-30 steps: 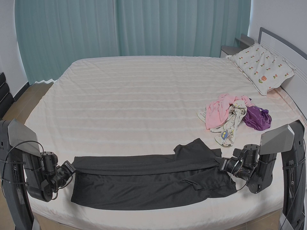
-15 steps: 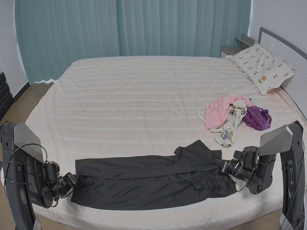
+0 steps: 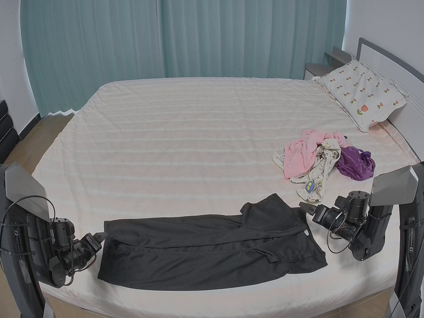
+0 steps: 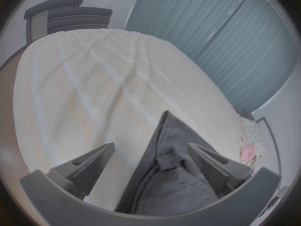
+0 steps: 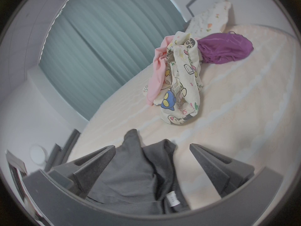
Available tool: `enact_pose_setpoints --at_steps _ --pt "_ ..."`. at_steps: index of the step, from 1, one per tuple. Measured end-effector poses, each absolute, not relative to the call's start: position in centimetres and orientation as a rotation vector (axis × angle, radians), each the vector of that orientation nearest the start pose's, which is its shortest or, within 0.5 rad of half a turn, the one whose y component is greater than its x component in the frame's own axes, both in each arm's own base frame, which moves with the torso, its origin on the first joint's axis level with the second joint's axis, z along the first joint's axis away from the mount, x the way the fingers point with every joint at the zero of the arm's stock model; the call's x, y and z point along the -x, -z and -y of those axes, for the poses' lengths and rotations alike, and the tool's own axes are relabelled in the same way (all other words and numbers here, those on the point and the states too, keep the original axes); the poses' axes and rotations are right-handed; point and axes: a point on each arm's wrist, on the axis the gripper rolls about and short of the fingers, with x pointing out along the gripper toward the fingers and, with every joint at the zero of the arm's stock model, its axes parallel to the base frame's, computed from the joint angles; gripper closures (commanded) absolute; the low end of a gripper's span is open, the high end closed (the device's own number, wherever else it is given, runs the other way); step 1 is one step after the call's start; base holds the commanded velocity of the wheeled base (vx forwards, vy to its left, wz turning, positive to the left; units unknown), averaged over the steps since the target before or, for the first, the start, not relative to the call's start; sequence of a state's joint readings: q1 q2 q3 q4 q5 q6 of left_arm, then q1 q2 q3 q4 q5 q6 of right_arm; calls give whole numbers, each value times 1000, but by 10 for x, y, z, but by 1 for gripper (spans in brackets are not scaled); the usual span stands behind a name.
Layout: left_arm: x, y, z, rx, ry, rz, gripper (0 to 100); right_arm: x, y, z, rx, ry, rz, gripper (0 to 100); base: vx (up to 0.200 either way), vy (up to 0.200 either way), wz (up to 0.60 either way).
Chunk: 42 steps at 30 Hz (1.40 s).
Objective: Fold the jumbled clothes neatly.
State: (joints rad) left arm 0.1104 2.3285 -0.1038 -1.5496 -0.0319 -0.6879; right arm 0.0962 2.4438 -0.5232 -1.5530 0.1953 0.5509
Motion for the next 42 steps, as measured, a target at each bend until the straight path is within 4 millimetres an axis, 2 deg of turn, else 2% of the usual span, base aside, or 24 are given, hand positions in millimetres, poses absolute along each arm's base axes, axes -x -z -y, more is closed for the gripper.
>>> enact_pose_setpoints --at_steps 9,19,20,28,42 --pt "-245 2 -19 981 -222 -518 0 -327 28 -40 -780 -136 -536 0 0 0 0" --pt "-249 8 -14 1010 -209 -543 0 -321 31 -57 -804 -151 -626 0 0 0 0" --pt "-249 9 -14 1010 -211 -547 0 -321 31 -58 -803 -155 -627 100 0 0 0" --pt "-248 12 -15 1011 -221 -558 0 -315 38 -64 -789 -130 -703 100 0 0 0" --pt "-247 16 -18 1012 -241 -568 0 -309 38 -56 -765 -47 -691 100 0 0 0"
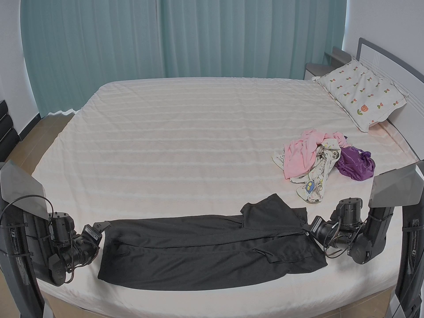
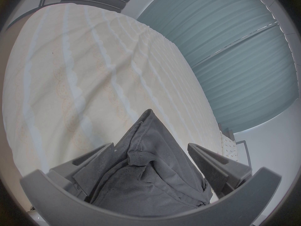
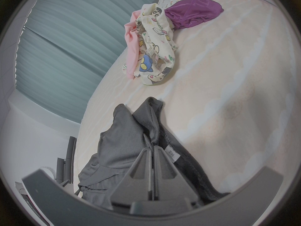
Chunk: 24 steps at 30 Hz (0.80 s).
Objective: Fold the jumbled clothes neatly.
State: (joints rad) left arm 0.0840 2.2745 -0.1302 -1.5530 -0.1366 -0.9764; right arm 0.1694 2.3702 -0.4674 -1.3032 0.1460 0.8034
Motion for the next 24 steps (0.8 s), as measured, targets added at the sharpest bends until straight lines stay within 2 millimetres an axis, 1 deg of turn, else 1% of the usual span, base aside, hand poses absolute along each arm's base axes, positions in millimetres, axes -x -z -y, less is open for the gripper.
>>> enact_pose_setpoints --at_steps 7,8,12,18,22,24 --pt "-249 17 -19 1010 -245 -560 0 -302 40 -50 -713 -43 -699 100 0 0 0" --pt "-250 16 -19 1010 -244 -555 0 -302 40 -49 -712 -42 -701 0 0 0 0" --pt "-254 12 -20 1007 -232 -528 0 -301 41 -48 -711 -38 -708 0 0 0 0" --pt "-269 2 -22 951 -183 -455 0 -301 40 -49 -720 -51 -701 0 0 0 0" --pt "-276 4 -21 868 -166 -478 0 -302 40 -49 -729 -54 -693 0 0 0 0" --pt "-281 5 -20 854 -161 -490 0 -302 40 -50 -739 -51 -691 0 0 0 0"
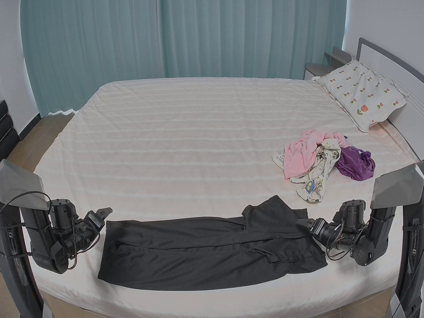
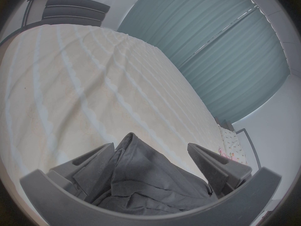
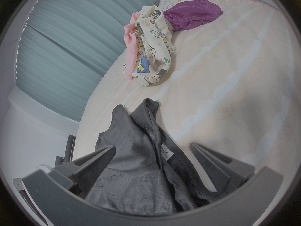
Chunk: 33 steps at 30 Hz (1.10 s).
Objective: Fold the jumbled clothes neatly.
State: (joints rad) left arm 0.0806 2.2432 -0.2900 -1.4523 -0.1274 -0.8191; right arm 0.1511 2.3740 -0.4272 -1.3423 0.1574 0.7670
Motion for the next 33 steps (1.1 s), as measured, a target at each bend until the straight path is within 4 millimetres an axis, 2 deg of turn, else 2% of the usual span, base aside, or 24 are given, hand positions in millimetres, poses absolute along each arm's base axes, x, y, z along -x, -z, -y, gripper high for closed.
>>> enact_pose_setpoints --at_steps 13,14,25,33 --pt "-282 23 -5 768 -119 -573 0 -303 42 -51 -757 -46 -693 0 0 0 0" --pt "-281 24 -5 759 -118 -579 100 -303 42 -51 -757 -46 -694 0 0 0 0" --pt "-276 37 -6 689 -140 -628 100 -304 43 -49 -758 -42 -693 0 0 0 0" --pt "-267 31 -7 681 -166 -627 100 -305 44 -47 -761 -34 -692 0 0 0 0"
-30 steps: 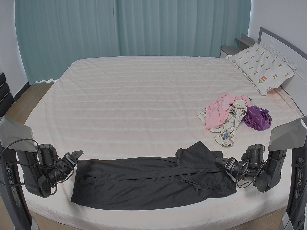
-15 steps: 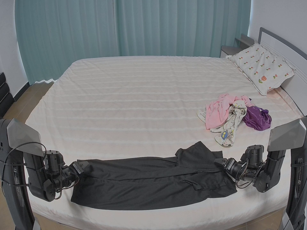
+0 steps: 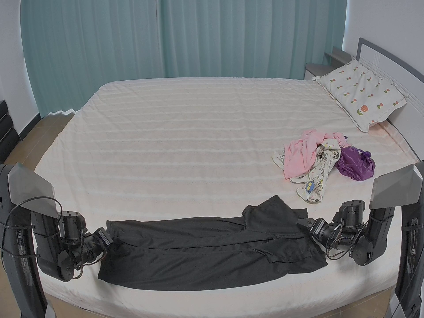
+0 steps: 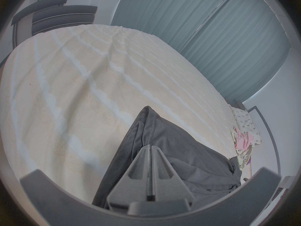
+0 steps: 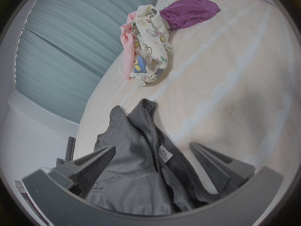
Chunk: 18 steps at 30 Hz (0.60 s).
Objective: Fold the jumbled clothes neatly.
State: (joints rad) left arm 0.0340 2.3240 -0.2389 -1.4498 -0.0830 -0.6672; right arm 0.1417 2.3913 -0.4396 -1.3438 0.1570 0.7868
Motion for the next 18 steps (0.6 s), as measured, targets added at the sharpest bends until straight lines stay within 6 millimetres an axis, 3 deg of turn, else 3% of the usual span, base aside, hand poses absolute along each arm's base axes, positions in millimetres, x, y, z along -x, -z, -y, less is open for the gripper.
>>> enact_pose_setpoints --at_steps 18 --pt "-248 27 -16 534 -151 -671 100 -304 45 -46 -760 -27 -697 0 0 0 0"
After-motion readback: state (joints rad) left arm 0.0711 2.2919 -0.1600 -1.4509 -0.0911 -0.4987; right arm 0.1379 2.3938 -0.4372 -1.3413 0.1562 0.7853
